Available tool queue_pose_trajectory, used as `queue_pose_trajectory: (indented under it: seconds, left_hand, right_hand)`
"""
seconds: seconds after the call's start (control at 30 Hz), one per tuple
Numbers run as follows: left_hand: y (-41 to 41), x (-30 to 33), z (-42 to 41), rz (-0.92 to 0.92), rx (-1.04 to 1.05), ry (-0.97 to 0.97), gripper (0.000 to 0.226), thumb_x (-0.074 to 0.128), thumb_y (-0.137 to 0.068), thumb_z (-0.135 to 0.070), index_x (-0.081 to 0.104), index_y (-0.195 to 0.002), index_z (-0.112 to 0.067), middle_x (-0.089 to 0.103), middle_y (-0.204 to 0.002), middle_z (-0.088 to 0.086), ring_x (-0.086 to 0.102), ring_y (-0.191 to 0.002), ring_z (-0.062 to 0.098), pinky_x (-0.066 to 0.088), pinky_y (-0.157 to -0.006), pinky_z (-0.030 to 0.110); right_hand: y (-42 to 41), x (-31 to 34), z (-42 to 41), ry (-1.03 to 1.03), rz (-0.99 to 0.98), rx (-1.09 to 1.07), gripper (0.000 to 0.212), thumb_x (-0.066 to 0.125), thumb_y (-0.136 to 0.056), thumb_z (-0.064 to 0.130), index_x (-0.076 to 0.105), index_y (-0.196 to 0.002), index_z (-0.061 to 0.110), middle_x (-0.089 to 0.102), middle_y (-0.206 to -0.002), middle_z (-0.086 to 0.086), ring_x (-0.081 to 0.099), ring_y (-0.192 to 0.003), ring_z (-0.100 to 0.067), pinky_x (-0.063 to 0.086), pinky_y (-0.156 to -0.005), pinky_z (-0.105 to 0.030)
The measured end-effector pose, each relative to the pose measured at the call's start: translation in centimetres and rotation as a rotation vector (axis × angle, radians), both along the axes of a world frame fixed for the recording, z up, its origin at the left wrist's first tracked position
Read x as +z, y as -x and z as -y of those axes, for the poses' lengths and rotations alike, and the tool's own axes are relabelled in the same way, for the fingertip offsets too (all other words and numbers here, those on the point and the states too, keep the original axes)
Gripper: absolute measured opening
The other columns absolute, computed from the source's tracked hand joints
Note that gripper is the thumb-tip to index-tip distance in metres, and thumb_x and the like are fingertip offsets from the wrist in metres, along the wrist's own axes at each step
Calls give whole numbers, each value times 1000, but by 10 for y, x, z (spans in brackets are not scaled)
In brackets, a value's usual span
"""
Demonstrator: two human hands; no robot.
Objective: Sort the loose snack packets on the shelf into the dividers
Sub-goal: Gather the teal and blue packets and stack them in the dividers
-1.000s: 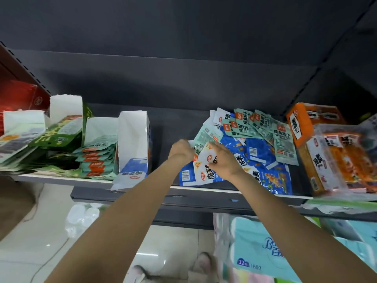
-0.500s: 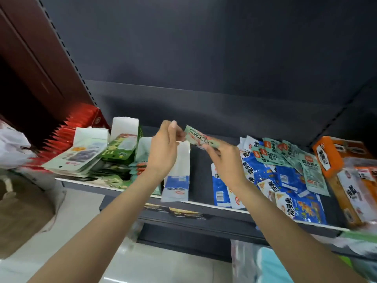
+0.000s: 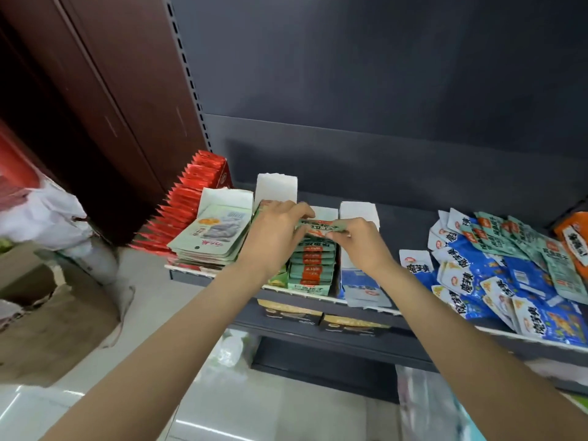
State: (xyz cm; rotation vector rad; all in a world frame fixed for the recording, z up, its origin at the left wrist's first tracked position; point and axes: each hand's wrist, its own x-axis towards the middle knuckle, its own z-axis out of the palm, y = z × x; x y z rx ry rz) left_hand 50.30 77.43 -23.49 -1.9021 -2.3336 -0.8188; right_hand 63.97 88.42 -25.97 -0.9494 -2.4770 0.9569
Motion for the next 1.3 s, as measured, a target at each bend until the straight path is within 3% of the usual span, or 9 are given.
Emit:
queue_pose_trajectory:
  seconds: [0.23, 0.4, 0.57, 0.67, 0.77, 0.9, 1.03, 1.17, 1.3]
  left_hand:
    - [1, -14, -15, -396, -18, 380, 27, 45, -97, -22, 63, -116, -25, 60, -119, 0, 42, -115, 27, 33, -92, 39]
    - [-34, -4, -40, -140, -27, 367, 30, 44, -96, -28, 58, -122, -23, 58, -124, 1, 41, -121, 24, 31, -98, 39]
    - [-103, -6, -93, 51, -143, 299, 25, 46, -94, -21, 64, -110, -19, 63, -111, 5, 51, -108, 26, 42, -91, 39]
    - [-155, -15, -134, 77, -220, 327, 25, 50, -91, -19, 62, -113, -17, 61, -111, 7, 51, -108, 27, 43, -91, 40]
    - [-202, -32, -180, 60, -273, 464, 43, 60, -89, -27, 50, -128, -13, 51, -125, 9, 44, -118, 28, 40, -97, 39]
    - [-242, -67, -237, 76, -282, 598, 88, 71, -78, -40, 22, -147, -13, 23, -152, 8, 24, -137, 28, 29, -110, 40]
    - [-256, -99, -276, 21, -237, 702, 124, 77, -66, -55, -8, -150, -20, -16, -157, 4, -10, -145, 27, 7, -118, 44]
    - [-252, -123, -293, -44, -174, 806, 132, 74, -60, -65, -20, -146, -32, -29, -153, -1, -23, -142, 28, 0, -115, 55]
    - [-247, -135, -292, 71, -178, 856, 127, 74, -59, -66, -14, -147, -39, -22, -156, -6, -17, -144, 24, 6, -113, 57]
  right_hand:
    - [-4, -5, 0, 114, 16, -14, 27, 63, -88, 11, 67, -115, 12, 66, -117, -3, 59, -107, -14, 44, -98, -26]
    - [-36, -4, -17, 149, -69, -80, 21, 60, -91, 19, 70, -108, 14, 69, -110, 2, 61, -97, -5, 44, -86, -15]
    - [-101, -11, -63, 188, -183, -309, 18, 55, -91, 8, 71, -101, 7, 71, -95, -6, 66, -88, -15, 53, -86, -30]
    - [-154, -22, -94, 172, -101, -417, 22, 53, -91, 4, 69, -106, 6, 70, -105, -10, 64, -95, -16, 48, -80, -16]
    - [-207, -38, -129, 140, 27, -496, 27, 52, -93, 8, 63, -118, 8, 66, -115, -8, 60, -108, -19, 42, -89, -20]
    - [-256, -66, -181, 78, 181, -539, 53, 59, -91, 24, 40, -139, 15, 45, -139, -13, 44, -128, -28, 38, -103, -38]
    - [-281, -83, -229, 83, 396, -587, 102, 72, -75, 49, 5, -149, 30, 2, -155, -14, 4, -143, -35, 19, -112, -50]
    - [-297, -103, -269, 205, 609, -535, 131, 74, -57, 66, -23, -142, 40, -33, -150, -5, -27, -138, -36, 6, -107, -71]
    - [-302, -116, -284, 308, 615, -428, 128, 70, -54, 73, -19, -142, 44, -28, -153, -3, -23, -140, -37, 6, -110, -67]
